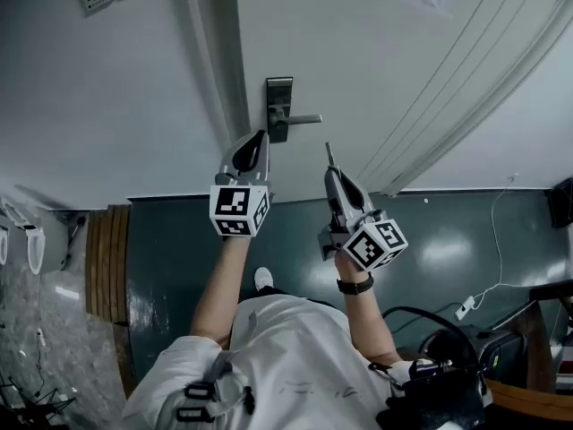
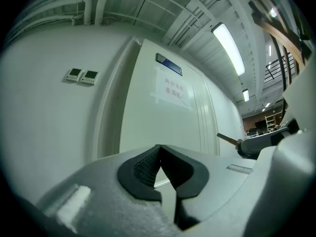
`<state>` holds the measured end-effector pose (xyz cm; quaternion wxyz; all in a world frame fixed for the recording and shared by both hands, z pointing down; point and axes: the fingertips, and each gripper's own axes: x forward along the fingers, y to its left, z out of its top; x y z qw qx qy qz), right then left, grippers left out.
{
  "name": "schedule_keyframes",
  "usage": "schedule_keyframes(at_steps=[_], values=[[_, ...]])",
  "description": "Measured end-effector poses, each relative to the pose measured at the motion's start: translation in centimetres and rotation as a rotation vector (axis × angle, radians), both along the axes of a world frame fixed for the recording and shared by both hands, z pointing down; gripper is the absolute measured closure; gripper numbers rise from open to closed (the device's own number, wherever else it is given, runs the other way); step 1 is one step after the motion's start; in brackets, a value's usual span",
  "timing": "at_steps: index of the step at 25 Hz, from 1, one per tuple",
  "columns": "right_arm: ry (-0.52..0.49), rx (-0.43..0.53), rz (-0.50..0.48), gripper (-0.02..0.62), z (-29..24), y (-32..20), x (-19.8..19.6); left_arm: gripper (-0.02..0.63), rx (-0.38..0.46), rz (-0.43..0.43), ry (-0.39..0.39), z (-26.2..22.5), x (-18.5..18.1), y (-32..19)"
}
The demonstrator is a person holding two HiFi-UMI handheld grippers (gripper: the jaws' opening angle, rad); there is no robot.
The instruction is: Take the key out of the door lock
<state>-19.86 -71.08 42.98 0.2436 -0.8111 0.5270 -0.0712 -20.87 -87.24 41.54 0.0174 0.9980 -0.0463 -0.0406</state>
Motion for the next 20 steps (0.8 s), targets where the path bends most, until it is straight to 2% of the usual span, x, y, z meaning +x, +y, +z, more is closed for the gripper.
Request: schedule_keyframes(at_steps=[5, 9, 14, 20], values=[[0.142, -0.121, -0.006, 0.571, -0.8, 3.9, -3.0, 0.604, 0.019, -0.050, -0.020, -0.9, -3.9, 5.7], [0.228, -0.176, -0.018, 0.571, -0.7, 4.9, -4.9, 0.604, 0.014, -0.088, -0.053, -0.1, -6.8, 8.4], [0.260, -0.193, -0.080, 0.571, -1.0, 3.9, -7.7, 0.604, -0.025, -0.111, -0.100, 2.4, -9.8, 10.1], [0.268, -0.185, -0.037, 0.571, -2.0, 3.7, -7.3, 0.604, 0.031, -0.053, -0.078, 1.1, -10.0, 10.8]])
